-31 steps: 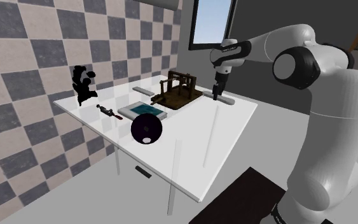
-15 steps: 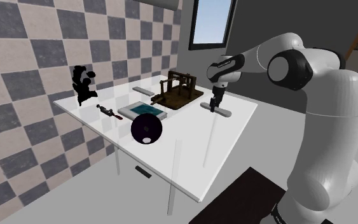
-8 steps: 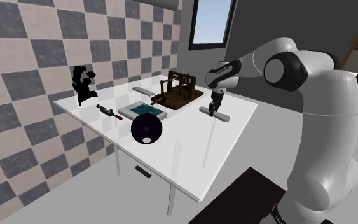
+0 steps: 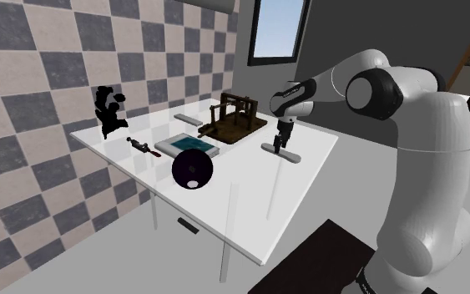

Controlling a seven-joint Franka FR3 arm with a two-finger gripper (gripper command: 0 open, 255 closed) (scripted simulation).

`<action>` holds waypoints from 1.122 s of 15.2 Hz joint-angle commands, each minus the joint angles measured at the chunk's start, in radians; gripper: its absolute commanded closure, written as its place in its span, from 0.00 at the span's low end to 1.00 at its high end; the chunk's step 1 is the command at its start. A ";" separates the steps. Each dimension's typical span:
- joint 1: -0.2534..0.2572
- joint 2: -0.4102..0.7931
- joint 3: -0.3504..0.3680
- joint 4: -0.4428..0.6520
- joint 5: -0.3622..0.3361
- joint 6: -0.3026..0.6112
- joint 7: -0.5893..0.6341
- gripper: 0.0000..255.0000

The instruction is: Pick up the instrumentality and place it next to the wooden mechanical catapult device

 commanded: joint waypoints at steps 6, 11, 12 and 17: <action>0.002 -0.015 -0.002 0.013 -0.005 -0.028 0.003 0.00; 0.006 -0.053 -0.006 0.057 -0.016 -0.108 0.010 0.00; 0.006 -0.053 -0.006 0.057 -0.016 -0.108 0.010 0.00; 0.006 -0.053 -0.006 0.057 -0.016 -0.107 0.010 0.00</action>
